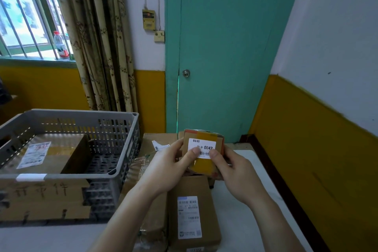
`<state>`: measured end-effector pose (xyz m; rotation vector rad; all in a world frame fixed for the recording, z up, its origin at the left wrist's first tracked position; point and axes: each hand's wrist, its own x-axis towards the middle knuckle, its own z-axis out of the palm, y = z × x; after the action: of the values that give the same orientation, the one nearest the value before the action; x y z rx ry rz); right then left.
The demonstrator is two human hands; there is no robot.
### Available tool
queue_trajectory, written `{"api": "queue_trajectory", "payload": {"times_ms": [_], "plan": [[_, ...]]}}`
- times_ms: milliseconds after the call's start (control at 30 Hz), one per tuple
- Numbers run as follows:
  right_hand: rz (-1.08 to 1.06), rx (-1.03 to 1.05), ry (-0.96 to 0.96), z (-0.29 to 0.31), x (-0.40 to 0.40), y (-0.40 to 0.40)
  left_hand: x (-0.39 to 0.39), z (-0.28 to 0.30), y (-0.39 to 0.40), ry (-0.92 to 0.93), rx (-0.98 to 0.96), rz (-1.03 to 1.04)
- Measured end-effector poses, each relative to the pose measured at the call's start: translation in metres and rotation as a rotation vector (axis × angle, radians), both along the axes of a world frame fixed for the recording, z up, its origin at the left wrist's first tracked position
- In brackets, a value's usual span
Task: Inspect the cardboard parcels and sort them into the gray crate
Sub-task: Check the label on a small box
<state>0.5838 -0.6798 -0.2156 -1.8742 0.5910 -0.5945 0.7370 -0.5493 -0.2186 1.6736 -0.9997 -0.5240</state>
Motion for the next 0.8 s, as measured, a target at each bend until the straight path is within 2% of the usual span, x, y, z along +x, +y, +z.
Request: {"api": "queue_trajectory", "payload": {"times_ms": [233,333,500,600,800], "plan": [[0.156,-0.083,-0.001,0.003,0.001,0.004,0.003,0.004,-0.002,0.017,-0.001,0.178],[0.080,-0.208,-0.005,0.001,0.004,0.005,0.001,0.007,-0.001,-0.042,0.015,0.177],[-0.079,-0.326,-0.027,-0.004,0.001,0.001,0.005,0.007,0.006,-0.112,0.046,0.051],[-0.188,-0.345,-0.107,-0.005,0.000,0.002,0.009,0.003,0.009,-0.148,0.026,0.002],[-0.206,-0.358,-0.170,0.001,0.003,0.006,0.008,-0.007,0.008,-0.004,-0.125,-0.030]]}}
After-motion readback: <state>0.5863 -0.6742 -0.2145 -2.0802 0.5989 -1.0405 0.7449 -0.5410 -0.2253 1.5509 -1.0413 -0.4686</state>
